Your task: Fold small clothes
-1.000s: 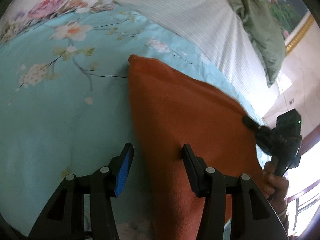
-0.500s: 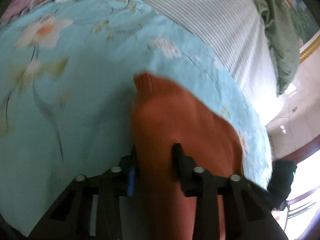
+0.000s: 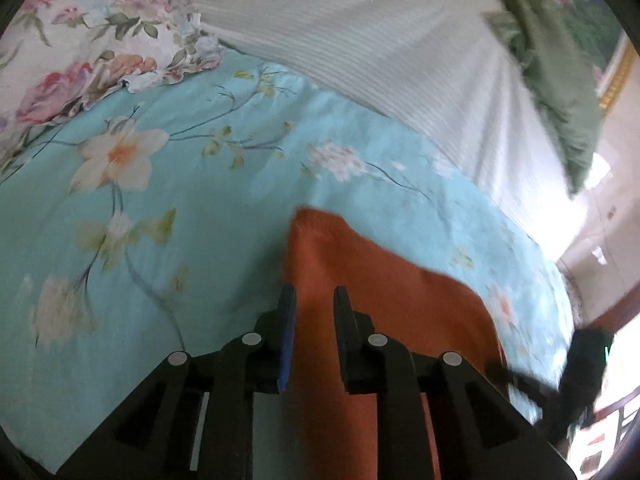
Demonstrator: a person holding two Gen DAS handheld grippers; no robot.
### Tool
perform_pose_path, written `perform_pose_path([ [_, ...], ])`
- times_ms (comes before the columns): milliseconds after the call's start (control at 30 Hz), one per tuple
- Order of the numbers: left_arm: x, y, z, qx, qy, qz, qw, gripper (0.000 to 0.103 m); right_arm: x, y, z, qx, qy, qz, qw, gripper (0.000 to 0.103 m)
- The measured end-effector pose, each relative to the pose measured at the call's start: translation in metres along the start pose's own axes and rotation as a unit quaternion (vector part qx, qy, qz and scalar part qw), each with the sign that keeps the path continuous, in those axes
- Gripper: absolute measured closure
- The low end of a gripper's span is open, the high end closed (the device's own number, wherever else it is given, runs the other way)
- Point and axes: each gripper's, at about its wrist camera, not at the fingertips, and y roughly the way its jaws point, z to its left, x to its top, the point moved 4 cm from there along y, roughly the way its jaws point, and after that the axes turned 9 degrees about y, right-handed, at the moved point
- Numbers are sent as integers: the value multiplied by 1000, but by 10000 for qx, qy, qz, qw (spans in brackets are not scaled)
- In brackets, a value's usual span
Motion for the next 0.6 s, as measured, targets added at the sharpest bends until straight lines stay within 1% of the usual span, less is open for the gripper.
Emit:
perform_pose_path([
  [33, -8, -10, -6, -95, 65, -25, 9999, 85, -3, 6, -4, -107, 27, 85, 9999, 92],
  [100, -24, -29, -20, -290, 199, -97, 9993, 85, -7, 16, -12, -104, 203, 270, 9994, 92],
  [167, -38, -45, -33, -494, 347, -140, 9981, 85, -6, 9, -16, -49, 420, 170, 9990, 91],
  [200, -45, -51, -40, -598, 425, -141, 9972, 85, -5, -1, -14, -103, 506, 60, 9986, 86],
  [267, -58, -58, -54, -752, 582, -90, 9954, 83, -3, -19, -7, -224, 529, -200, 9981, 81],
  [300, -66, -63, -60, -797, 686, -54, 9944, 83, -2, -28, -1, -167, 534, -319, 9979, 81],
  [333, -70, -66, -63, -815, 743, -45, 9939, 83, -1, -36, 9, -19, 534, -419, 9977, 81],
  [367, -75, -68, -68, -842, 812, -41, 9931, 83, -1, -40, 21, 195, 523, -464, 9974, 74],
  [400, -80, -71, -71, -882, 883, -32, 9922, 83, -1, -38, 34, 380, 518, -456, 9969, 60],
  [433, -84, -71, -75, -913, 913, -27, 9916, 83, -1, -35, 40, 493, 518, -440, 9965, 54],
  [467, -88, -72, -77, -955, 929, -16, 9911, 83, -2, -26, 49, 648, 501, -386, 9959, 51],
  [500, -91, -70, -79, -982, 918, 19, 9909, 83, -3, -16, 55, 707, 456, -303, 9960, 51],
  [533, -96, -67, -81, -1004, 882, 82, 9910, 83, -4, -5, 56, 676, 410, -238, 9966, 51],
  [600, -104, -63, -81, -1055, 804, 176, 9910, 83, -4, 23, 44, 392, 505, -80, 9979, 51],
])
